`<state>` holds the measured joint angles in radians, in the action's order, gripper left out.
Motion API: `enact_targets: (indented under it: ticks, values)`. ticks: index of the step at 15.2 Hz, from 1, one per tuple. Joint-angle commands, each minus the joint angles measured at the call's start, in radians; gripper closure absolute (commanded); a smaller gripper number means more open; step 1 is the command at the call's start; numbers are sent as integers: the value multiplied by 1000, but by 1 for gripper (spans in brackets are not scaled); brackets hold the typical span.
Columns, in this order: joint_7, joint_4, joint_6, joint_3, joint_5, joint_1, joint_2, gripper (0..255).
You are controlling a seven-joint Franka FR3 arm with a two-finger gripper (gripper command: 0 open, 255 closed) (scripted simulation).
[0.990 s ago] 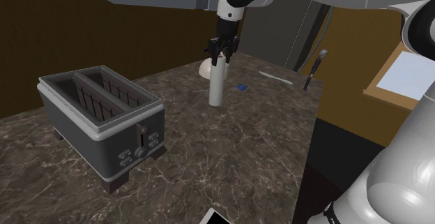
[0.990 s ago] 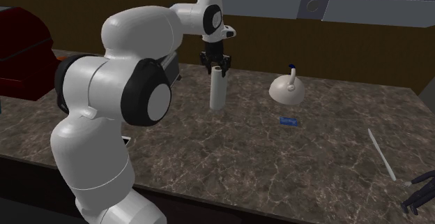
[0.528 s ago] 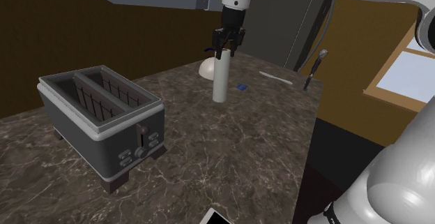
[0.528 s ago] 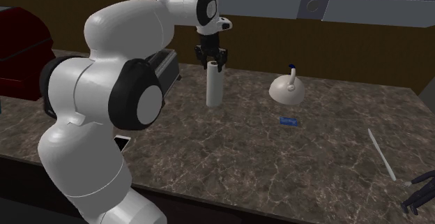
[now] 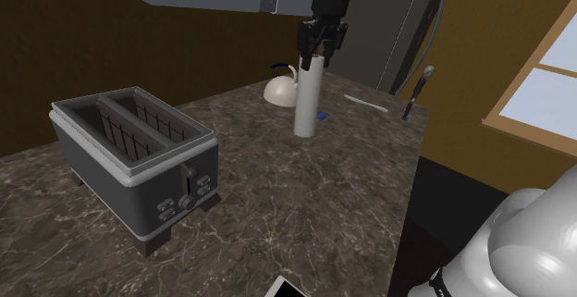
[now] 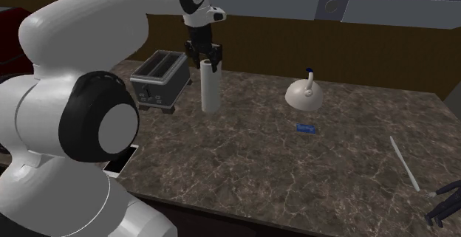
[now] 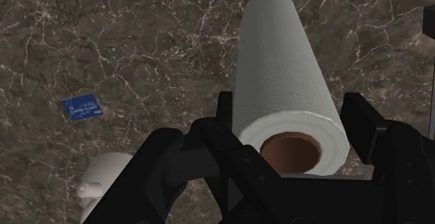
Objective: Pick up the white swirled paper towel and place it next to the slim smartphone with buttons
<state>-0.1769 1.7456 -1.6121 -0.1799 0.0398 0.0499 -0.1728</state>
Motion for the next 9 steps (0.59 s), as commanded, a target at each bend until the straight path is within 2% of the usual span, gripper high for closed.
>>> enact_targets:
  ticks: [1, 9]
  values:
    - [-14, 19, 34, -8, -10, 9, -52, 255]
    - [-81, 24, 196, -48, -53, 45, -220, 255]
